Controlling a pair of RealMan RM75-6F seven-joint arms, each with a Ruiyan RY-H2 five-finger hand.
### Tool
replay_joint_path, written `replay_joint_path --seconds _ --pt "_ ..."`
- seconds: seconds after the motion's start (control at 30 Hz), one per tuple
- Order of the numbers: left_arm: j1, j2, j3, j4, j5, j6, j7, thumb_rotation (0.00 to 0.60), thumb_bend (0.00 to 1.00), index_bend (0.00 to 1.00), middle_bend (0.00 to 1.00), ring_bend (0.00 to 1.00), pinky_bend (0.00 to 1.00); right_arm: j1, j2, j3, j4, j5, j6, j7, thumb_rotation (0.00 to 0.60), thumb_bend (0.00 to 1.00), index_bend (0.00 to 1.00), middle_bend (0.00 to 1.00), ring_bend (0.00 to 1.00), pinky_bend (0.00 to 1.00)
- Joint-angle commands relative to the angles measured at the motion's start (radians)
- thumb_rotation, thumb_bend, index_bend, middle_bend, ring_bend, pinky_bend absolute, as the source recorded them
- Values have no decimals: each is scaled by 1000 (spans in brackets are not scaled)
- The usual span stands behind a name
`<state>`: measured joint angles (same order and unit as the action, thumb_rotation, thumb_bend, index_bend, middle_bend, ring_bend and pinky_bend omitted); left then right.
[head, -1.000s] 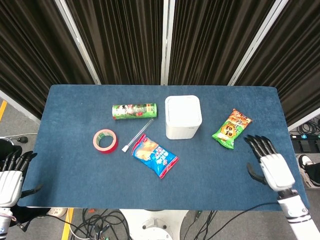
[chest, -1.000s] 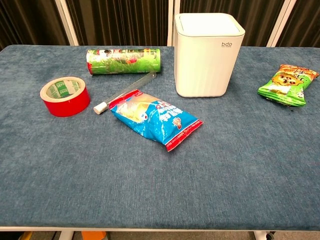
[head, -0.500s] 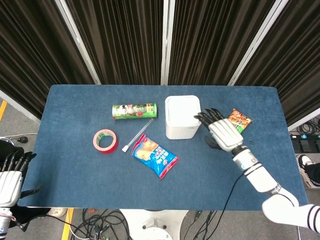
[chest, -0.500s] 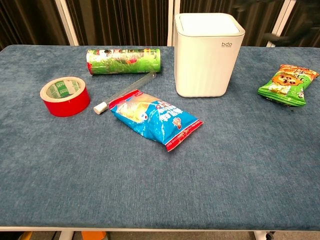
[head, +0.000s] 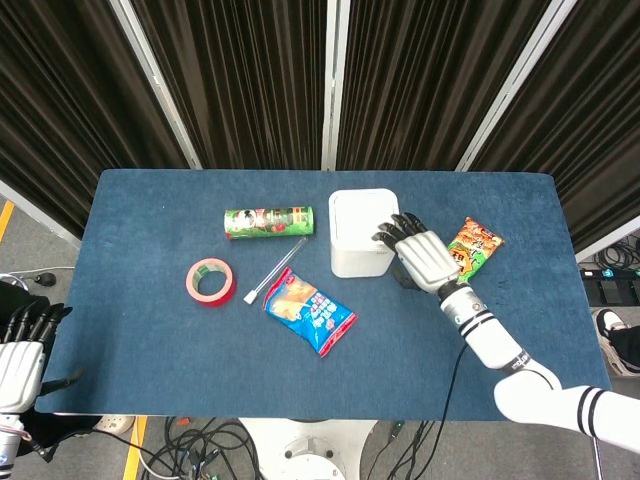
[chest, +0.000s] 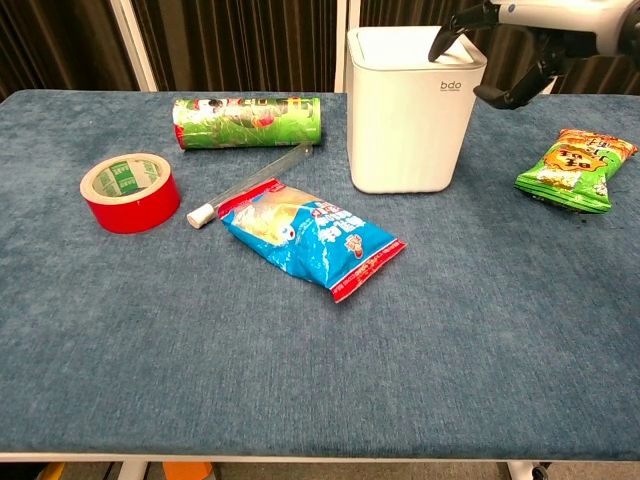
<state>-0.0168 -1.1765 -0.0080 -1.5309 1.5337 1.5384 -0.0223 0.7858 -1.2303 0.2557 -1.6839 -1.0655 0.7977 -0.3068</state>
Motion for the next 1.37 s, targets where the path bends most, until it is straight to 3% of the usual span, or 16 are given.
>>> replay_joint_path --seconds 0.03,0.2,0.33,0.57,0.77,1.1,1.37 --pt "2 -1 1 4 0 1 -4 600 0 165 132 12 4 20 -16 -17 10 36 -11 -22 600 419 225 181 0 0" --pt "6 -4 3 11 -1 5 -12 600 0 165 132 12 4 35 -23 -33 7 57 -6 -34 600 419 225 181 0 0" --pt "10 -5 3 17 -1 11 -19 600 0 165 132 12 4 10 -7 -20 -24 7 69 -2 600 419 215 153 0 0" --pt "10 -7 2 26 5 16 -28 600 0 165 132 12 4 -94 64 -36 -99 -122 240 68 600 425 54 75 0 0" --pt "8 -10 2 29 10 16 -32 600 0 165 132 12 4 -229 125 -115 -133 -233 382 128 600 426 47 60 0 0" --pt "6 -9 3 22 15 16 -27 600 0 165 132 12 4 -512 126 -282 -59 -413 677 271 600 426 47 41 0 0" --pt "6 -11 3 11 19 22 -14 600 0 165 132 12 4 -636 113 -326 -15 -489 810 315 600 433 47 42 0 0"
